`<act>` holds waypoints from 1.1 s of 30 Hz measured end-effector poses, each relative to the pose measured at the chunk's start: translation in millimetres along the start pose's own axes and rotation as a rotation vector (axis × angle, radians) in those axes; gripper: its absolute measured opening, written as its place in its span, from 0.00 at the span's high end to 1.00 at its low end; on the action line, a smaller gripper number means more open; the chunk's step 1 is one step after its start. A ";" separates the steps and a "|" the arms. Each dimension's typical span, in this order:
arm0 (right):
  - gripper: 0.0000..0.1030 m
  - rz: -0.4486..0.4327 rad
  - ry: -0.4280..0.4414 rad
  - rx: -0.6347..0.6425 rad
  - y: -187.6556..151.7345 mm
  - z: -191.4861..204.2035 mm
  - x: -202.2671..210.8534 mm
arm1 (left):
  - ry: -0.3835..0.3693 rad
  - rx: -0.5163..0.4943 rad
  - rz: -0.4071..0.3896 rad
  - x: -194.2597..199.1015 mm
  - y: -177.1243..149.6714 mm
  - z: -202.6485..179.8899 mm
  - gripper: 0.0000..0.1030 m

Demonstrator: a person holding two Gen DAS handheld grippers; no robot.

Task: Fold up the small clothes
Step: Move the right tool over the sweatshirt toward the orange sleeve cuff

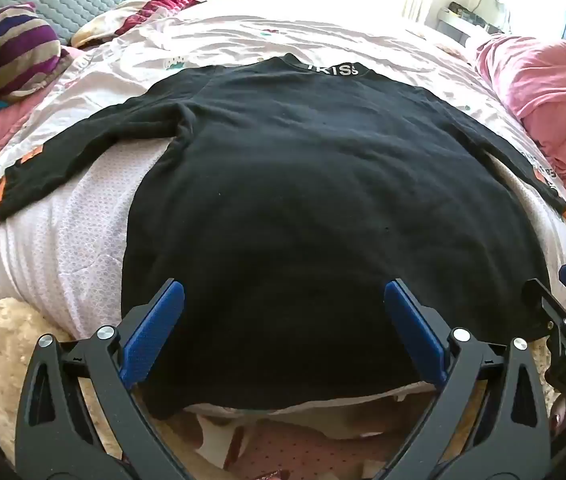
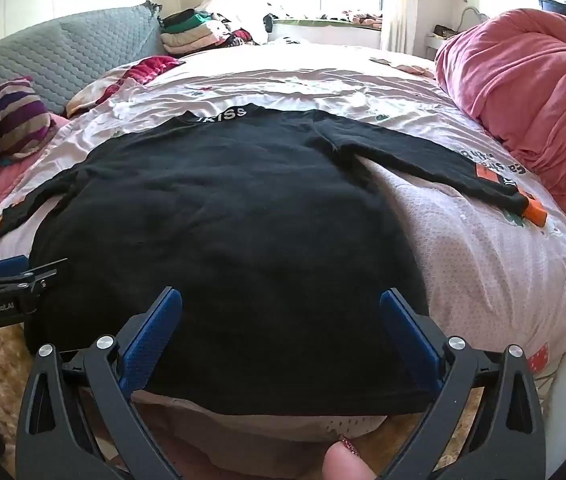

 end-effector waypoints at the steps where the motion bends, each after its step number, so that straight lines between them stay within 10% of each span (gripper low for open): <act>1: 0.04 0.006 0.004 0.004 -1.1 1.1 -1.1 | -0.002 0.001 0.001 0.2 0.1 0.1 0.09; 33: 0.04 0.005 -0.004 -0.004 -4.6 1.1 -0.7 | -0.001 0.002 -0.004 0.6 2.2 2.8 0.09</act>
Point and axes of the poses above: each gripper's, at about its wrist camera, not at the fingertips, and x roughly against the way its jaws point, z to its left, y to its top, the point moved 9 cm from there along -x, roughly the way its jaws point, and after that the axes turned 11 degrees about x, right-handed, at the moved point
